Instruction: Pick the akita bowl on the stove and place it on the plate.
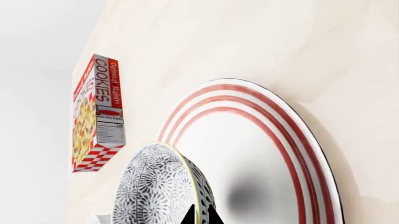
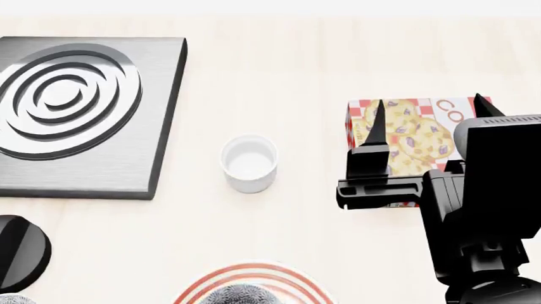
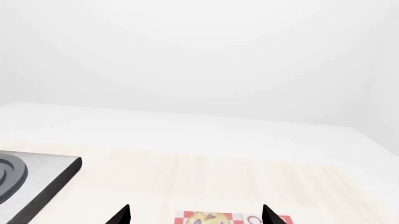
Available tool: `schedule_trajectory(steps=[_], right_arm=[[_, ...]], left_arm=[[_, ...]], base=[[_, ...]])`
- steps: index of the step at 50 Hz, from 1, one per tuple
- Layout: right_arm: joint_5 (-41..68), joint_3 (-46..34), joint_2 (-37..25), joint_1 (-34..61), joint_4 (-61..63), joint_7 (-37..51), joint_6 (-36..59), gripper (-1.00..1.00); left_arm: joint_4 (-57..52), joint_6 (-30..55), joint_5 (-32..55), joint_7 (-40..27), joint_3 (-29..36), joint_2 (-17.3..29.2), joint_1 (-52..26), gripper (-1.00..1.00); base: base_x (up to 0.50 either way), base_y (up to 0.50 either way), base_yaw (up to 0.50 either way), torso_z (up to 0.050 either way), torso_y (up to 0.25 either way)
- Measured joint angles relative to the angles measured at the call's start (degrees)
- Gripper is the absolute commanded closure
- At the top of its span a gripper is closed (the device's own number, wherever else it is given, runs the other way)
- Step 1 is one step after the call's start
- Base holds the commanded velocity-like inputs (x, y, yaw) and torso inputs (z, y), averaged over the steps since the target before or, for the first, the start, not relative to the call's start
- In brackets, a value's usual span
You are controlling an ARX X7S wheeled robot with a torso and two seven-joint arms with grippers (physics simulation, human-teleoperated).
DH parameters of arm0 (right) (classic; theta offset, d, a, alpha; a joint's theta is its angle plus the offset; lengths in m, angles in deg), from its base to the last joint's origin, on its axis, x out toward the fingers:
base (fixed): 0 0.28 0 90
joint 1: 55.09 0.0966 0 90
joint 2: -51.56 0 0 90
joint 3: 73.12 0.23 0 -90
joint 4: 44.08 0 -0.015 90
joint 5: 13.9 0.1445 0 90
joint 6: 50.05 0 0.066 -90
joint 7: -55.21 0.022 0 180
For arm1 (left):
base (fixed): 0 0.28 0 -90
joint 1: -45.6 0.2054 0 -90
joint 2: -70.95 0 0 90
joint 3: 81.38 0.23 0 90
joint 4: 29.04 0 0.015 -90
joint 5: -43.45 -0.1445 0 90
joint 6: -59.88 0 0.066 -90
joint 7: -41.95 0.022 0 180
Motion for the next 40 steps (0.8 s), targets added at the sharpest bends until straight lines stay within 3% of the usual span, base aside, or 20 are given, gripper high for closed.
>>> schedule_trajectory(steps=[40], right_arm=[[0.56, -0.42, -0.28, 0.05, -0.13, 0.47, -0.39, -1.0]], left_arm=[[1.3, 0.82, -1.06, -1.55, 0.89, -1.36, 2.69, 1.0]], base=[[0.0, 0.0, 0.0, 0.0, 0.0]])
